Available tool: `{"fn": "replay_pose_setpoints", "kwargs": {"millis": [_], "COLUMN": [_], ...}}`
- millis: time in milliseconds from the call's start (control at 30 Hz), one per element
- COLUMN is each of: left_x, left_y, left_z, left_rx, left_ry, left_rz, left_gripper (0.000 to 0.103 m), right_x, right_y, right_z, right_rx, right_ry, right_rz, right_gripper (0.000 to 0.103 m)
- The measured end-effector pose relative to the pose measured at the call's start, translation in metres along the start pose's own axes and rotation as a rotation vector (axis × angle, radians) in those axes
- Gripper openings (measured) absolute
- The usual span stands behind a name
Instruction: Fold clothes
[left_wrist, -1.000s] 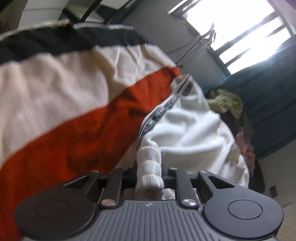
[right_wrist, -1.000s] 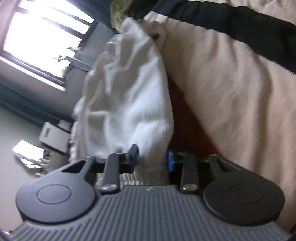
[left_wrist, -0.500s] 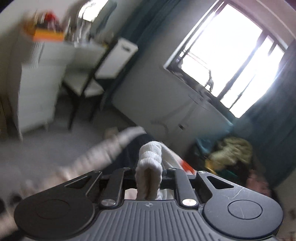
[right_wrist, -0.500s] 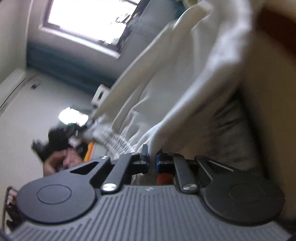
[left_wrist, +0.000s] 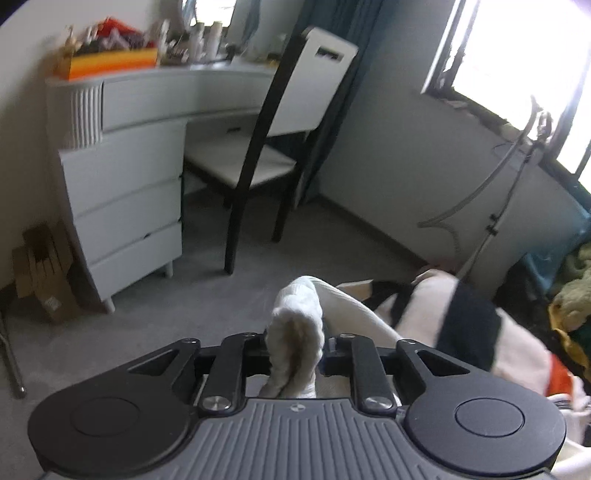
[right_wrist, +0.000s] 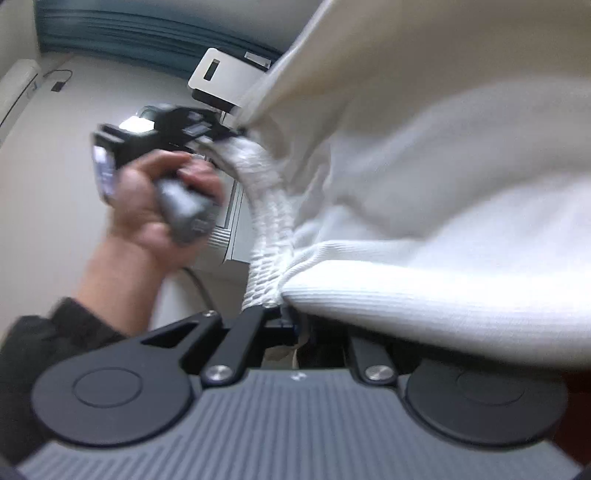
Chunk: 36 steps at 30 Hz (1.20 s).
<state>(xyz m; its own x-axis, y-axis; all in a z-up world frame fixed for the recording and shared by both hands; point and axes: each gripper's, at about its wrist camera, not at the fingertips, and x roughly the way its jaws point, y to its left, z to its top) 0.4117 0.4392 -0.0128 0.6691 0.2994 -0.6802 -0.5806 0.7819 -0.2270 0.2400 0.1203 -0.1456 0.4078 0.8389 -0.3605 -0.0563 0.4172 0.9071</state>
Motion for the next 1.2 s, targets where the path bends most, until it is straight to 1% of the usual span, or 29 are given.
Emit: {"fn": "replay_pose_setpoints", "kwargs": {"millis": [33,67,100,133,167,200,233,267,300,333,367,400,467,533,667,833,900,967,1100,1167,1200], "left_x": [0.004,0.005,-0.002,-0.008,-0.015,-0.022,-0.03,-0.043,-0.057,-0.073,-0.09,-0.107,-0.143,-0.174,-0.24,-0.305,-0.327,-0.345,-0.365,-0.366,-0.363], "left_y": [0.004,0.008,0.009,0.011,0.012,0.014,0.015,0.016,0.017,0.016,0.014,0.011,0.002,-0.013,-0.046,-0.094,-0.114,-0.13,-0.151,-0.157,-0.158], "left_z": [-0.003,-0.006,-0.008,-0.01,-0.012,-0.014,-0.016,-0.019,-0.022,-0.026,-0.029,-0.032,-0.043,-0.057,-0.105,-0.175,-0.204,-0.232,-0.287,-0.317,-0.331], "left_rx": [-0.014,-0.024,-0.021,-0.018,-0.014,-0.011,-0.007,-0.005,-0.001,0.004,0.01,0.02,0.058,0.124,0.188,0.245,0.252,0.247,0.237,0.249,0.278], "left_ry": [0.006,0.011,0.013,0.016,0.019,0.021,0.023,0.022,0.018,0.006,-0.008,-0.023,-0.048,-0.063,-0.104,-0.108,-0.116,-0.118,-0.116,-0.151,-0.18], "left_rz": [0.0,0.003,0.012,0.021,0.03,0.039,0.048,0.057,0.063,0.054,0.047,0.043,0.031,0.02,-0.059,-0.221,-0.285,-0.351,-0.46,-0.486,-0.491], "left_gripper": [0.026,0.031,0.037,0.039,0.046,0.055,0.06,0.066,0.068,0.07,0.075,0.077,0.078,0.079,0.081,0.082,0.082,0.082,0.082,0.083,0.083], "right_x": [0.0,-0.001,-0.002,-0.003,-0.006,-0.008,-0.011,-0.016,-0.022,-0.03,-0.039,-0.051,-0.08,-0.121,-0.196,-0.288,-0.323,-0.351,-0.382,-0.391,-0.391], "right_y": [0.0,0.001,0.004,0.007,0.01,0.012,0.015,0.018,0.022,0.027,0.032,0.038,0.046,0.049,0.05,0.041,0.034,0.023,-0.002,-0.019,-0.028], "right_z": [0.003,0.007,0.008,0.008,0.007,0.005,0.003,0.0,-0.003,-0.008,-0.013,-0.017,-0.025,-0.029,-0.024,-0.015,-0.01,-0.001,0.009,0.011,0.011], "right_rx": [0.004,0.01,0.011,0.012,0.005,-0.004,-0.013,-0.026,-0.039,-0.062,-0.097,-0.138,-0.222,-0.307,-0.45,-0.632,-0.672,-0.678,-0.687,-0.68,-0.682], "right_ry": [0.011,0.027,0.046,0.065,0.084,0.103,0.122,0.132,0.139,0.142,0.145,0.14,0.116,0.067,-0.065,-0.281,-0.361,-0.427,-0.545,-0.6,-0.621], "right_rz": [0.002,-0.002,-0.011,-0.021,-0.035,-0.049,-0.063,-0.075,-0.086,-0.083,-0.078,-0.082,-0.101,-0.127,-0.189,-0.315,-0.355,-0.377,-0.425,-0.428,-0.431], "right_gripper": [0.012,0.014,0.024,0.029,0.033,0.046,0.067,0.077,0.087,0.087,0.087,0.086,0.086,0.086,0.086,0.086,0.086,0.086,0.086,0.086,0.086]}}
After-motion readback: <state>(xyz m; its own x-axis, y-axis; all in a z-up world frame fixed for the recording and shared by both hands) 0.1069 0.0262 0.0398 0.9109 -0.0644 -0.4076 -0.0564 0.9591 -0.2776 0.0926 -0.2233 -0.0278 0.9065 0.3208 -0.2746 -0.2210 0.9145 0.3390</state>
